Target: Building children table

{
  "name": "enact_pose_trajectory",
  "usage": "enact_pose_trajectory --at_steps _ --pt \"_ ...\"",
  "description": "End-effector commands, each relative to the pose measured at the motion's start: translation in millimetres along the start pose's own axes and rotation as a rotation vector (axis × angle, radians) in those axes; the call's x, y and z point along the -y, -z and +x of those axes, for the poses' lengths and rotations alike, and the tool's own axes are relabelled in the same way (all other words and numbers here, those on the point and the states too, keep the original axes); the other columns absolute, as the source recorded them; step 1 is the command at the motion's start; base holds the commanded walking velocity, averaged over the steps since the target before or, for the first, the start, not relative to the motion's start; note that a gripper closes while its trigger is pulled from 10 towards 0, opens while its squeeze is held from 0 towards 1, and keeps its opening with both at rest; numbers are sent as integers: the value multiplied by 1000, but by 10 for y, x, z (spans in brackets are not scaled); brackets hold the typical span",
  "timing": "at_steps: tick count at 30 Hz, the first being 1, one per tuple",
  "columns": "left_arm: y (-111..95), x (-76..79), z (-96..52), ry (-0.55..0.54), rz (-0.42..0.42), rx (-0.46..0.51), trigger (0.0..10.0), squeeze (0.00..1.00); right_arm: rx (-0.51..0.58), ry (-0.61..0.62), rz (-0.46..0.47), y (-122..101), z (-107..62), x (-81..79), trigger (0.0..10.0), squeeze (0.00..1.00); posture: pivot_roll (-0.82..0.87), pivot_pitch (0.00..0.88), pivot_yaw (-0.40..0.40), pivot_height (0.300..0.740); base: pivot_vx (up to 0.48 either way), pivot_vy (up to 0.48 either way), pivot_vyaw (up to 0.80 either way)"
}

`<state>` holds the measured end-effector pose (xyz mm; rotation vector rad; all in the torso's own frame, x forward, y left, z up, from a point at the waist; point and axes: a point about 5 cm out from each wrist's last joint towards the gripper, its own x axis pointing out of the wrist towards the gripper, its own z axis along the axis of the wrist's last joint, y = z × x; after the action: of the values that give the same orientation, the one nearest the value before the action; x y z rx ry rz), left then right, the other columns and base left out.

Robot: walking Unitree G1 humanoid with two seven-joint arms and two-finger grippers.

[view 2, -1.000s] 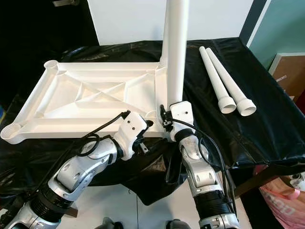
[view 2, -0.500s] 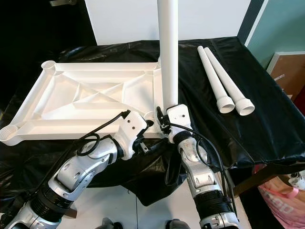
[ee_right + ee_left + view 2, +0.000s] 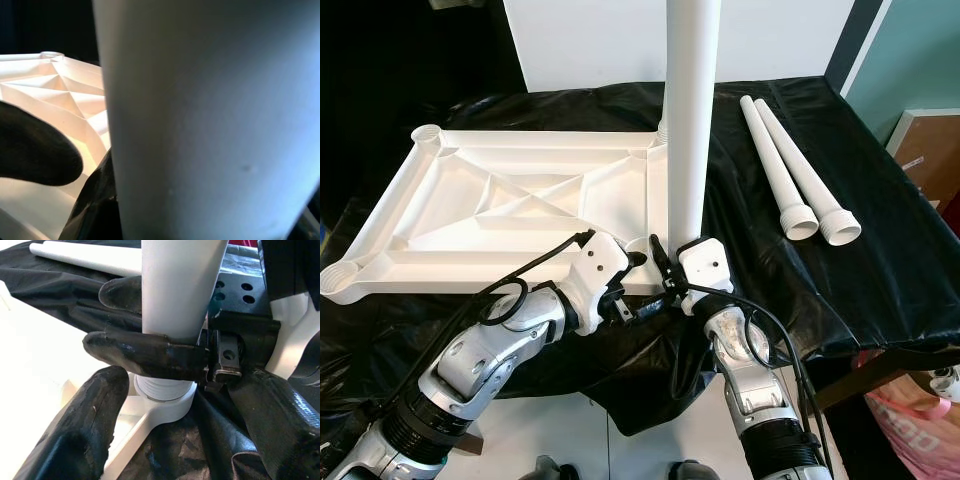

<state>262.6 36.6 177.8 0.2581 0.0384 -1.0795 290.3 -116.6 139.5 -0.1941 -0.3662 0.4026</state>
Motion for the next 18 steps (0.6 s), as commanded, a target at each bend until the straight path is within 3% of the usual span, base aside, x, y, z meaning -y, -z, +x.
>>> enact_pose_trajectory --at_steps 1,4,10,12,18 --pt "-17 23 -10 56 10 -5 10000 0 -90 -41 19 178 -100 -79 10000 0 -102 106 34 740 0 0 0" --pt "-24 22 -11 60 13 -6 10000 0 -82 -82 -34 195 -118 -101 10000 0 -99 103 36 740 0 0 0" --pt "-28 19 -21 65 17 -8 10000 0 -100 -75 -14 255 -149 -96 10000 0 -96 100 39 740 0 0 0" --pt "-28 21 -27 67 18 -9 10000 0 -135 -27 87 279 -115 -79 10000 0 -94 97 42 740 0 0 0" --pt "-37 26 -32 71 21 -10 10000 0 -187 20 190 325 -65 -61 10000 0 -92 95 45 740 0 0 0"
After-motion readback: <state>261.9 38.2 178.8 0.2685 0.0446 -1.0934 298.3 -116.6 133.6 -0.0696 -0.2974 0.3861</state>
